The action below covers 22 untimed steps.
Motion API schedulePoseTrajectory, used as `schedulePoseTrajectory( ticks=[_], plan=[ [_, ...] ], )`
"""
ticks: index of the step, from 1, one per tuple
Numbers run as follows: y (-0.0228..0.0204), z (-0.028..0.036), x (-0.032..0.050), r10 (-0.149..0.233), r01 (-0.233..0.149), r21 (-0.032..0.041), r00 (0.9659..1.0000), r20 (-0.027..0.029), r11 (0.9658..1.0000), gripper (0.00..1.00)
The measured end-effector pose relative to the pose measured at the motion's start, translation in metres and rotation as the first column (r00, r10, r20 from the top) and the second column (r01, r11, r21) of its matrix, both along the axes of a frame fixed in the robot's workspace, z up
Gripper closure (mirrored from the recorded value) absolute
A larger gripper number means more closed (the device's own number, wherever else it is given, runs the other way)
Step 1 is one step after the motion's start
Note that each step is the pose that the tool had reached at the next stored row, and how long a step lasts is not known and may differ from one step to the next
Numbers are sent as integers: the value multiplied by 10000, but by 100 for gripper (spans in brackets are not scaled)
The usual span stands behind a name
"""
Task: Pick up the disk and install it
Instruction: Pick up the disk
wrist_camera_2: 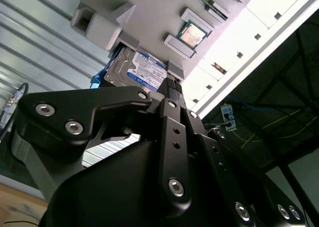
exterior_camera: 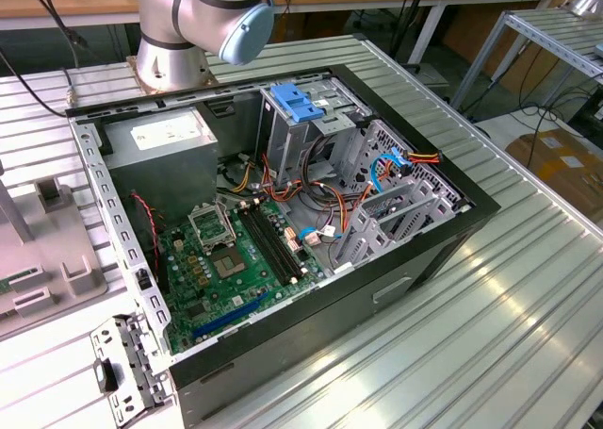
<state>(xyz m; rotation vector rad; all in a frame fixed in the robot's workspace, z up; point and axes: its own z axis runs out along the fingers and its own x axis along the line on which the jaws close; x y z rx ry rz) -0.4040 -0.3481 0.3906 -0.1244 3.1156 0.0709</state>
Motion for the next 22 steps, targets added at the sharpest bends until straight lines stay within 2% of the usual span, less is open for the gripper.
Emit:
schedulePoseTrajectory(
  ticks=[22],
  plan=[
    [0, 0, 0, 369, -369, 0, 9993, 0, 9993, 89]
  ],
)
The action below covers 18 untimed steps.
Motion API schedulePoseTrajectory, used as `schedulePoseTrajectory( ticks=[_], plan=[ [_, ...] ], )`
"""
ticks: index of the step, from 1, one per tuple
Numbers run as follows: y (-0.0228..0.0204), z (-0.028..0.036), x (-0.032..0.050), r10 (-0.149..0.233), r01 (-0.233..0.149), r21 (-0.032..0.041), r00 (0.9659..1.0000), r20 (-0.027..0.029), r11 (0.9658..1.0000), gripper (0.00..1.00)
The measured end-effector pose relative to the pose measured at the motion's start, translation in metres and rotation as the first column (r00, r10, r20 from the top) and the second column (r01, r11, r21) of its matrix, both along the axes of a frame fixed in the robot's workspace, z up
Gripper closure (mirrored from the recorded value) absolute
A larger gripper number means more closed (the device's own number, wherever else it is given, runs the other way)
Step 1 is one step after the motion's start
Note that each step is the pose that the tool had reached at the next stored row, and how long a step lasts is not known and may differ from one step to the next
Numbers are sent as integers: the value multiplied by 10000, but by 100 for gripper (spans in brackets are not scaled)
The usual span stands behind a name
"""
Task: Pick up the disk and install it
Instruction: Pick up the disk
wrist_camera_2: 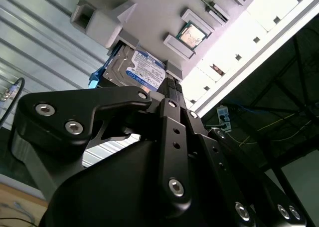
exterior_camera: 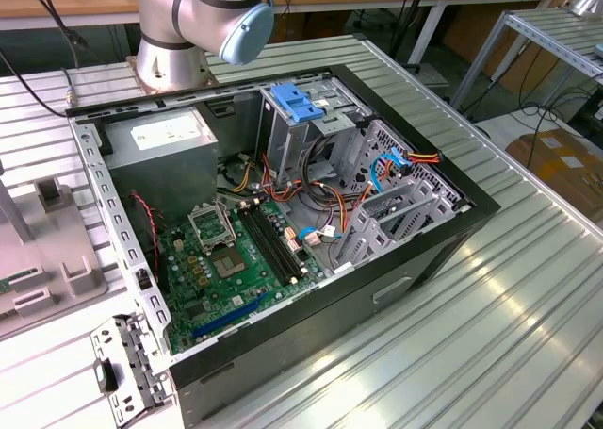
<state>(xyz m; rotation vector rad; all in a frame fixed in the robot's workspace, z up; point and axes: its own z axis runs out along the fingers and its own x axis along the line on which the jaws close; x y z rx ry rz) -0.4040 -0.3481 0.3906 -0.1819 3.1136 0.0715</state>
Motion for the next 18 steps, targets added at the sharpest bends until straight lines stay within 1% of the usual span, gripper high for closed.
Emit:
schedulePoseTrajectory(
  ticks=[18],
  plan=[
    [0, 0, 0, 300, -300, 0, 9995, 0, 9995, 89]
  ],
)
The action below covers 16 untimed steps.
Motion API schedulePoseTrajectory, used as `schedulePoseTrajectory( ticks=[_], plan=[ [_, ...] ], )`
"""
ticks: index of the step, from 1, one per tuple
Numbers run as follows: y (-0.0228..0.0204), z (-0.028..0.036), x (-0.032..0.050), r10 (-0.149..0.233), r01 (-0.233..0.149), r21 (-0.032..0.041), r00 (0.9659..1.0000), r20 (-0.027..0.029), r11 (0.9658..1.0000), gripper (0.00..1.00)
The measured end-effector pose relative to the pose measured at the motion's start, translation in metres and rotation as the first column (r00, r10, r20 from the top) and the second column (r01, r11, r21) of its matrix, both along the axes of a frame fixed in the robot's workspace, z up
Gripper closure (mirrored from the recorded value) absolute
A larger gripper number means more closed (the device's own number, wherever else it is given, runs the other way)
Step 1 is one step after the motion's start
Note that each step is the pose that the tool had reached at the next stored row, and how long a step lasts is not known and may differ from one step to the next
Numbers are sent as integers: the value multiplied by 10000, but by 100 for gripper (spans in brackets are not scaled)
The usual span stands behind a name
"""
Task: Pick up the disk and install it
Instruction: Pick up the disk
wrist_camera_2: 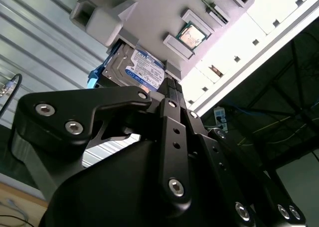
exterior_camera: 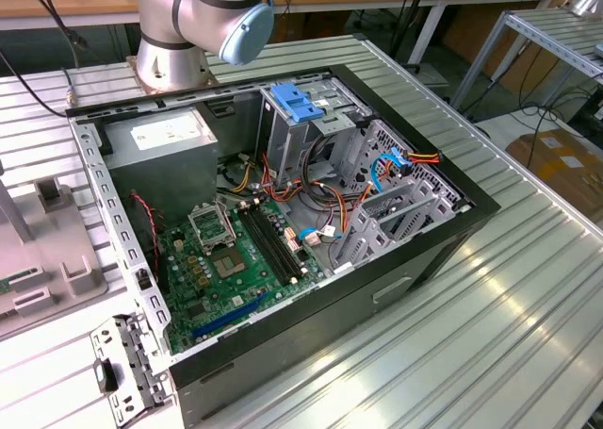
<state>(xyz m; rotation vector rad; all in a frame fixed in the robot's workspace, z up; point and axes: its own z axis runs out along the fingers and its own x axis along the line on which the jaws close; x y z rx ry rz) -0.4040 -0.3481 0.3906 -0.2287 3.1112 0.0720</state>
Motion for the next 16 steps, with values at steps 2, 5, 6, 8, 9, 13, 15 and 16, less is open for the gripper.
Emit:
schedulePoseTrajectory(
  ticks=[2, 5, 6, 8, 9, 13, 15, 16],
  plan=[
    [0, 0, 0, 37, -37, 0, 10000, 0, 10000, 89],
    [0, 0, 0, 116, -116, 0, 9999, 0, 9999, 89],
    [0, 0, 0, 145, -145, 0, 9999, 0, 9999, 89],
    [0, 0, 0, 265, -265, 0, 9996, 0, 9996, 89],
    [0, 0, 0, 295, -295, 0, 9996, 1, 9996, 89],
    [0, 0, 0, 437, -437, 0, 9990, 0, 9990, 89],
    [0, 0, 0, 554, -554, 0, 9985, 0, 9985, 89],
    [0, 0, 0, 651, -651, 0, 9979, 0, 9979, 89]
  ],
)
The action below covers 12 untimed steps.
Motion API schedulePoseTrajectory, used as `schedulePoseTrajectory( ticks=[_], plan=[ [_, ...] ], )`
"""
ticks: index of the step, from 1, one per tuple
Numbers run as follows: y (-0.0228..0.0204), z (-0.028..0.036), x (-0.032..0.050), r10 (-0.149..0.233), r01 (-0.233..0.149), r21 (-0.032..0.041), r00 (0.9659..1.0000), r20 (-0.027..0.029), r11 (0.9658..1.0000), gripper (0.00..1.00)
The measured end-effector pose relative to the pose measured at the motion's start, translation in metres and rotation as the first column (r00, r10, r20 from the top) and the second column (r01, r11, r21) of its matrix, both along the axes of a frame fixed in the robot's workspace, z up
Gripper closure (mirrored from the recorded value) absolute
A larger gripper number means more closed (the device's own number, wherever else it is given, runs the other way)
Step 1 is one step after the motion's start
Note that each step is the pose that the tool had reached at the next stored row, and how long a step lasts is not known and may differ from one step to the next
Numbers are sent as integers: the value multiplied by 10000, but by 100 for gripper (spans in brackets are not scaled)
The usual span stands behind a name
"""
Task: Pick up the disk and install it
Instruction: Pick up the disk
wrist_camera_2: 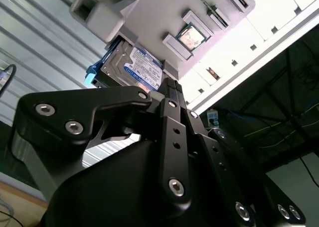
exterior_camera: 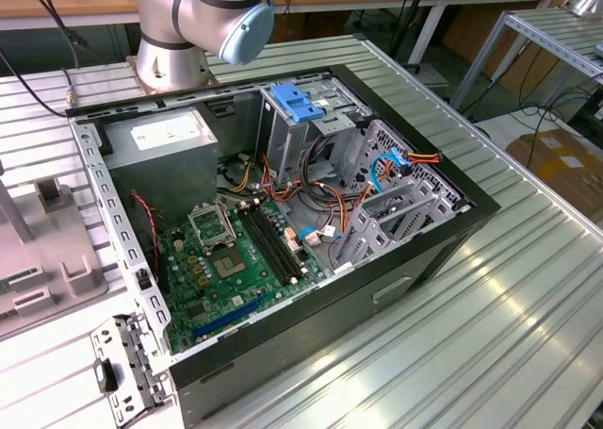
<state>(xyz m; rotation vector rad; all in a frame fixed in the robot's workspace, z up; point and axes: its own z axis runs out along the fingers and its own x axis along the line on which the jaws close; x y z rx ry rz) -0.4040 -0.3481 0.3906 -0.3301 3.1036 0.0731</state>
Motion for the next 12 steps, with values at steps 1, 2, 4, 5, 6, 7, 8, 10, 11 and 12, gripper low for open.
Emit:
schedulePoseTrajectory(
  ticks=[1, 2, 4, 5, 6, 7, 8, 10, 11, 12],
  plan=[
    [0, 0, 0, 35, -35, 0, 10000, 1, 10000, 89],
    [0, 0, 0, 95, -95, 0, 10000, 0, 10000, 89],
    [0, 0, 0, 217, -217, 0, 9998, 0, 9998, 89],
    [0, 0, 0, 636, -636, 0, 9980, 0, 9980, 89],
    [0, 0, 0, 719, -719, 0, 9974, 0, 9974, 89],
    [0, 0, 0, 785, -785, 0, 9969, 0, 9969, 89],
    [0, 0, 0, 833, -833, 0, 9965, 0, 9965, 89],
    [0, 0, 0, 949, -949, 0, 9955, 0, 9955, 89],
    [0, 0, 0, 998, -998, -1, 9950, 0, 9950, 89],
    [0, 0, 0, 1035, -1035, 0, 9946, 0, 9946, 89]
  ],
)
